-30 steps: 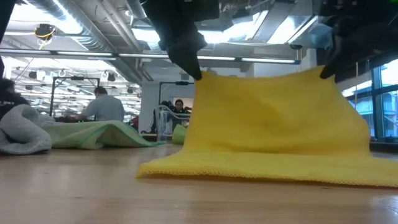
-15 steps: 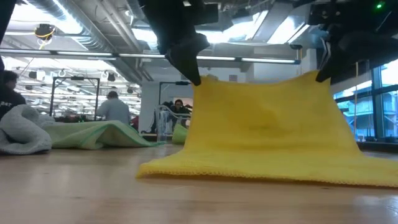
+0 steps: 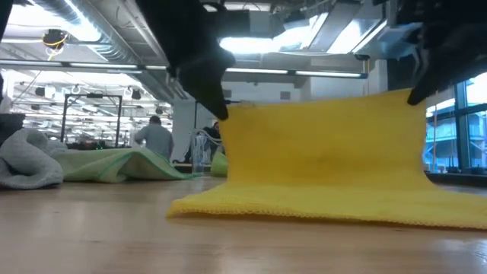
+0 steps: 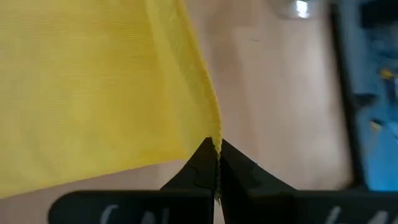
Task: Fold microfiber towels
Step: Fold the yellow microfiber cloth
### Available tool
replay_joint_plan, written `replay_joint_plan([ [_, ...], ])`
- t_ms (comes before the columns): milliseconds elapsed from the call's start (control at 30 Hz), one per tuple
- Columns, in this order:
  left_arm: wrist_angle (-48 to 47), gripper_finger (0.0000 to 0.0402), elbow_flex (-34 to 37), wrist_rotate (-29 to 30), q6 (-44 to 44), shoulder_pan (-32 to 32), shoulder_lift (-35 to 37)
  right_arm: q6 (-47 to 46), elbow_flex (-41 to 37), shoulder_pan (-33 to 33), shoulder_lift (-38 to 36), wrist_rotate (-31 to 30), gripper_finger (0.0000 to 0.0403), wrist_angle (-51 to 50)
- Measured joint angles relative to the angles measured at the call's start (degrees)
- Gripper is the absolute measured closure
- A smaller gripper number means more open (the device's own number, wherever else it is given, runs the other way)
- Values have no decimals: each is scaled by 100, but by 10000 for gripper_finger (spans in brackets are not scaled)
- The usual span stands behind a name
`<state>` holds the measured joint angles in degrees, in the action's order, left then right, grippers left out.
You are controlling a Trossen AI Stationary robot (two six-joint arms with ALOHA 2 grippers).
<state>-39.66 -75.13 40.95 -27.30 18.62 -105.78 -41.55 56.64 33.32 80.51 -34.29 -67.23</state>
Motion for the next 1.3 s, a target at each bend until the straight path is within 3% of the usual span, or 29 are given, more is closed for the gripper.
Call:
replay_joint_plan([
  [233,296,401,0,-21,-271,437,0,251,0,582,0,610,393,813],
  [467,989,401,3,-623,-412,792,-352,700,0,1041,204,1328,393,1724],
  [867,1012,400,7,-879,-416,1100,-699,908,0,1200,1110,2293,393,1936],
  [1167,966,400,7,-757,-456,1185,-673,1031,0,1200,1021,2339,393,1984],
  [1300,968,401,7,-556,-454,1184,-526,1022,0,1226,799,2048,393,1976],
])
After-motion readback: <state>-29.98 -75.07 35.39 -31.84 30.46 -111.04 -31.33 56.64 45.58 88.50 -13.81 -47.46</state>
